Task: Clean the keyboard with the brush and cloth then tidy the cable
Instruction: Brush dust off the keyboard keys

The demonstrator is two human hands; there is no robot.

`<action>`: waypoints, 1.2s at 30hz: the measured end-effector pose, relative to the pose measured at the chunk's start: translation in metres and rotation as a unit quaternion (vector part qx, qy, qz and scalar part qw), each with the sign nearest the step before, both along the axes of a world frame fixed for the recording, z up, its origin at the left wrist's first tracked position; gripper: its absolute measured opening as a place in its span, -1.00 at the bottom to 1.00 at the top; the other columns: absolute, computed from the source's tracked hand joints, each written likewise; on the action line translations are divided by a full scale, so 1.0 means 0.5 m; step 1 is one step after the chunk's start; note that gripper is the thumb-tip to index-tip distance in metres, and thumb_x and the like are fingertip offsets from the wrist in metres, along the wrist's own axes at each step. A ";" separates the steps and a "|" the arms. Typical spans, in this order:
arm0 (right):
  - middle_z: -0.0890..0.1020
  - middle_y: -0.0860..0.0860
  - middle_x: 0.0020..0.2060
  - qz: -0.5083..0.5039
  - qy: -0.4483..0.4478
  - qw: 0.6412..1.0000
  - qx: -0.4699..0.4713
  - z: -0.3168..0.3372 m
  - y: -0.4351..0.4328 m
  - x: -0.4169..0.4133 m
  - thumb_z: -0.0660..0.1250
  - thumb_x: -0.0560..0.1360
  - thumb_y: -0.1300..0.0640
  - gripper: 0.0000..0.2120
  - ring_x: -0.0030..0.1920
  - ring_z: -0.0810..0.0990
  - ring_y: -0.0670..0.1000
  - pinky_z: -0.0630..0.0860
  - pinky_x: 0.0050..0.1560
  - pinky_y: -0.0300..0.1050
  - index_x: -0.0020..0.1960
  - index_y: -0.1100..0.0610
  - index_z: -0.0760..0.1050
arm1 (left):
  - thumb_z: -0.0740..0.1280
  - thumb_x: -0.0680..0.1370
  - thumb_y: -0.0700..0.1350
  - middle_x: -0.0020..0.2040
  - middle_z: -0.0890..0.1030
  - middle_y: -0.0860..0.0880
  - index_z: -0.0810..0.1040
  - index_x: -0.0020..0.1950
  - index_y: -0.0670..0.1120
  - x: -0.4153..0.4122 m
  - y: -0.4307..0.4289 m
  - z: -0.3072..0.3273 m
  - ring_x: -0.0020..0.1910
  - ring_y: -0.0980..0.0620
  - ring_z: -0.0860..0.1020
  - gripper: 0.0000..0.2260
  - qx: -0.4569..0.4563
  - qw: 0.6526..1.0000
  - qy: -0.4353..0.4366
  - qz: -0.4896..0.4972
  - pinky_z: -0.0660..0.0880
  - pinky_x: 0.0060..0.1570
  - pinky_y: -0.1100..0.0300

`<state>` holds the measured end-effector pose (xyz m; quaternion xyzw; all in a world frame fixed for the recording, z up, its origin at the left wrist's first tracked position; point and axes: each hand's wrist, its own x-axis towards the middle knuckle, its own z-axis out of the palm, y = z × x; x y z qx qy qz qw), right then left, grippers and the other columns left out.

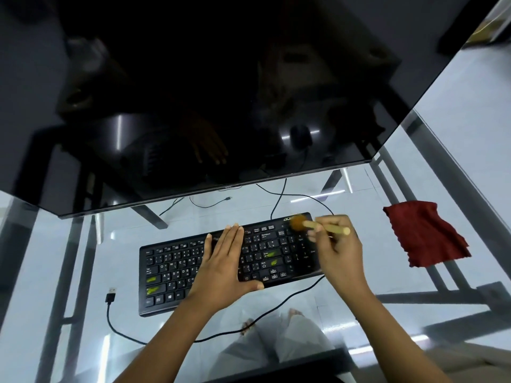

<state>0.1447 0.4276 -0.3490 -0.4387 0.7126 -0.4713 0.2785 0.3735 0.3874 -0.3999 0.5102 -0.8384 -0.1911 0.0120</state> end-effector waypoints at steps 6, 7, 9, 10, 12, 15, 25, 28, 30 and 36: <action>0.63 -0.01 -0.13 0.086 0.066 0.994 0.015 -0.009 -0.053 0.064 0.31 0.54 0.27 -0.88 -0.11 0.65 -0.08 0.57 -0.05 -0.17 -0.07 0.06 0.47 | 0.29 0.29 0.47 0.58 -0.21 0.00 -0.16 0.57 -0.05 0.042 0.008 0.003 0.52 0.09 -0.31 0.10 -0.015 0.998 0.005 0.054 -0.30 0.47 -0.11; 0.64 -0.02 -0.11 0.083 0.055 0.995 0.010 -0.006 -0.054 0.071 0.31 0.54 0.27 -0.87 -0.09 0.66 -0.09 0.57 -0.04 -0.20 -0.07 0.06 0.47 | 0.31 0.29 0.46 0.58 -0.18 -0.01 -0.11 0.57 -0.06 0.052 0.008 0.005 0.53 0.09 -0.29 0.09 -0.025 0.997 0.015 0.071 -0.29 0.47 -0.11; 0.68 -0.02 -0.14 0.140 0.016 0.989 0.039 -0.010 -0.056 0.087 0.29 0.55 0.28 -0.93 -0.14 0.69 -0.07 0.60 -0.05 -0.20 -0.05 0.13 0.49 | 0.32 0.29 0.45 0.58 -0.12 -0.02 -0.03 0.57 -0.09 0.075 0.008 0.008 0.54 0.07 -0.25 0.06 -0.037 0.994 0.028 0.098 -0.27 0.46 -0.10; 0.69 -0.04 -0.15 0.175 0.017 0.982 0.064 -0.009 -0.054 0.099 0.28 0.56 0.29 -0.94 -0.16 0.69 -0.08 0.61 -0.07 -0.21 -0.05 0.16 0.50 | 0.30 0.29 0.46 0.58 -0.11 -0.02 -0.01 0.57 -0.10 0.088 0.010 0.007 0.54 0.07 -0.23 0.06 -0.039 0.993 0.026 0.107 -0.26 0.46 -0.11; 0.66 -0.12 -0.14 0.162 0.040 0.985 0.048 -0.012 -0.052 0.109 0.28 0.55 0.30 -0.94 -0.14 0.65 -0.18 0.55 -0.10 -0.36 -0.05 0.18 0.49 | 0.23 0.29 0.49 0.58 -0.11 -0.01 0.00 0.57 -0.11 0.109 0.017 0.004 0.55 0.07 -0.21 0.06 -0.036 0.992 0.020 0.117 -0.23 0.47 -0.14; 0.64 -0.11 -0.18 0.086 0.025 0.996 0.006 -0.010 -0.056 0.113 0.27 0.53 0.34 -0.92 -0.15 0.63 -0.21 0.53 -0.14 -0.35 -0.09 0.20 0.47 | 0.17 0.28 0.52 0.59 -0.07 -0.02 0.02 0.56 -0.12 0.133 0.023 0.000 0.55 0.07 -0.18 0.06 -0.042 0.989 0.028 0.142 -0.18 0.48 -0.18; 0.64 -0.04 -0.33 0.263 0.070 0.957 0.103 -0.021 -0.036 0.145 0.29 0.56 0.24 -0.86 -0.34 0.64 -0.08 0.64 -0.22 -0.02 -0.15 0.07 0.48 | 0.18 0.28 0.52 0.59 -0.04 -0.04 0.01 0.56 -0.15 0.224 0.025 -0.003 0.55 0.08 -0.17 0.08 -0.055 0.967 0.071 0.239 -0.16 0.49 -0.15; 0.65 -0.09 -0.30 0.215 0.095 0.970 0.060 -0.018 -0.045 0.146 0.30 0.56 0.22 -0.84 -0.29 0.63 -0.09 0.59 -0.22 -0.11 -0.16 0.03 0.48 | 0.20 0.24 0.52 0.59 0.00 -0.04 0.04 0.56 -0.14 0.247 0.041 -0.016 0.56 0.03 -0.10 0.09 -0.044 0.963 0.076 0.255 -0.12 0.48 -0.20; 0.66 -0.04 -0.25 0.179 0.079 0.980 0.026 -0.014 -0.056 0.148 0.30 0.55 0.26 -0.88 -0.25 0.65 -0.05 0.58 -0.21 -0.16 -0.14 0.09 0.50 | 0.19 0.21 0.56 0.59 0.00 -0.04 0.03 0.56 -0.13 0.252 0.051 -0.022 0.56 0.03 -0.09 0.13 -0.036 0.959 0.088 0.266 -0.13 0.48 -0.18; 0.65 0.01 -0.21 0.193 0.068 0.979 0.010 -0.017 -0.065 0.191 0.31 0.54 0.25 -0.93 -0.24 0.60 -0.05 0.50 -0.24 -0.22 -0.10 0.10 0.51 | 0.19 0.21 0.58 0.58 -0.03 -0.08 -0.05 0.57 -0.07 0.259 0.081 -0.045 0.56 0.03 -0.13 0.15 -0.008 0.955 0.117 0.272 -0.13 0.48 -0.18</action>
